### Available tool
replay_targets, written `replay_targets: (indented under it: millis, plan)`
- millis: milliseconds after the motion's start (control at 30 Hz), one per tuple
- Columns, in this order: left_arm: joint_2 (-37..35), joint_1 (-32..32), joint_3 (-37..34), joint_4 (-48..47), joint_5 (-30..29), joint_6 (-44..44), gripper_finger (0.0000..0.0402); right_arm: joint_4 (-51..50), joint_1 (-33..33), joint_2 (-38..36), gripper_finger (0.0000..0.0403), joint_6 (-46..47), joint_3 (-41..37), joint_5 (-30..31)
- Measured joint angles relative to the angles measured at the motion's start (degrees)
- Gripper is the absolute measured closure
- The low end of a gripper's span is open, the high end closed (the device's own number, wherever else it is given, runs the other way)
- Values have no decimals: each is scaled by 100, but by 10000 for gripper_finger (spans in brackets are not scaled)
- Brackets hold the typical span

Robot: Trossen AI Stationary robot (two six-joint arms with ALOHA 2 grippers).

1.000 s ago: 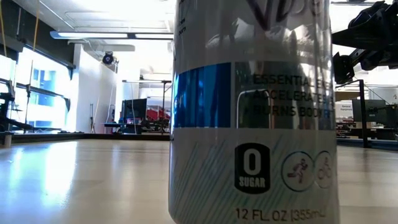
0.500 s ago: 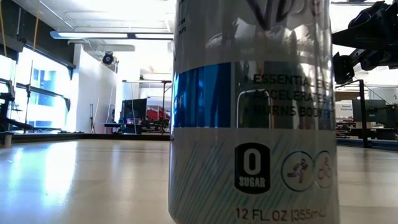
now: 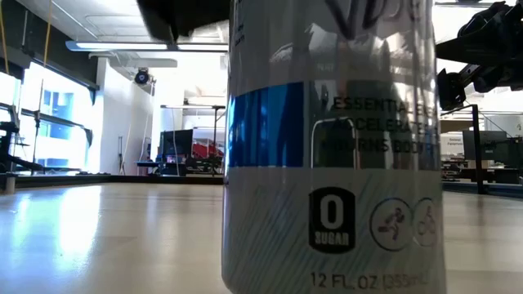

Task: Place canned beverage on shelf
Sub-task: Move the white blue soda can to the center of the table

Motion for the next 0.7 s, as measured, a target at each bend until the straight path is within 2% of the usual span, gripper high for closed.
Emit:
replay_targets:
  millis: [133,233,333,567,700]
  plan:
    - [219,71,-5,44,-62,-326,9,0,-2,0,14,0,0,-2]
    - [310,119,-5,55,-73,-342,28,0,0,1,14,0,0,-2]
    - [315,177,-5,57,-20,-276,62,0,0,1,14,0,0,-4]
    - [298,323,-5,83,94,624,167,0,-2,0,14,0,0,-22]
    - [295,580,-4,205,657,808,181,0,0,0,14,0,0,-31]
